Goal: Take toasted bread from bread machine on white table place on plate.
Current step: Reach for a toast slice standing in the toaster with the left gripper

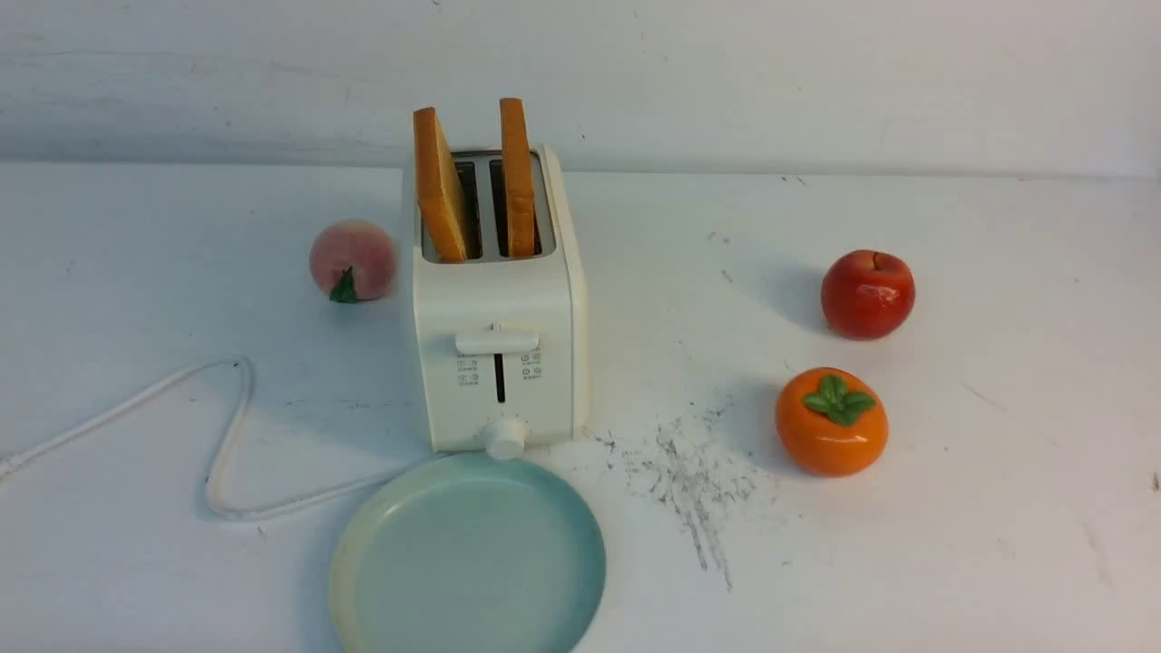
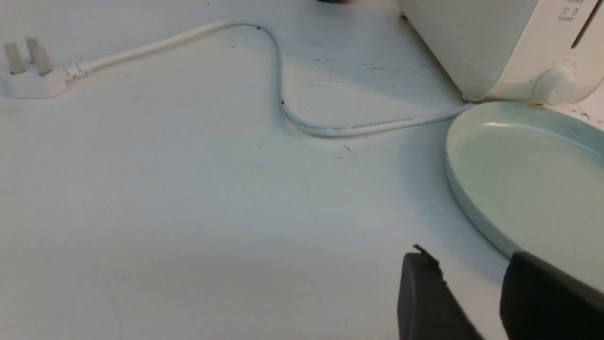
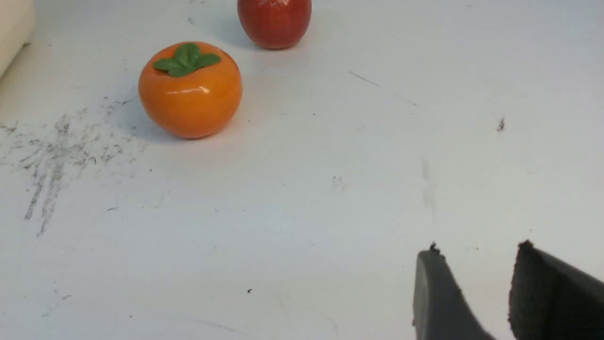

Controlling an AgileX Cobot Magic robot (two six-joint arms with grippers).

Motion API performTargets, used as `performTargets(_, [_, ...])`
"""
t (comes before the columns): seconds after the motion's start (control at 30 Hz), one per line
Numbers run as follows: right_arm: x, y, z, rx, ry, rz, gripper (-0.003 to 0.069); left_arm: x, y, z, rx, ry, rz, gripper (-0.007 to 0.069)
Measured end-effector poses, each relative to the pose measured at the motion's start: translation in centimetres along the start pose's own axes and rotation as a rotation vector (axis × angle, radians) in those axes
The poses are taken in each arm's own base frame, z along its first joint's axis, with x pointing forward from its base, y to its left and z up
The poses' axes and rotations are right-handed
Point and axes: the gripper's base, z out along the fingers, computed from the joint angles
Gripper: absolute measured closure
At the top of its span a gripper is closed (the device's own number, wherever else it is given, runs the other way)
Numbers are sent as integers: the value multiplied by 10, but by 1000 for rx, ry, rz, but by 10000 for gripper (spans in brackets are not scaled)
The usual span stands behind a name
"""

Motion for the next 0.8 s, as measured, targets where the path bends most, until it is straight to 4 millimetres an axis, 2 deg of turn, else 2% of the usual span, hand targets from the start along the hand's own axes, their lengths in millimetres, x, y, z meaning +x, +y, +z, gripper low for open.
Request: performTargets(0.8, [0,0,0,0,0,0,419,-1,0,0,-5,-11,18,386])
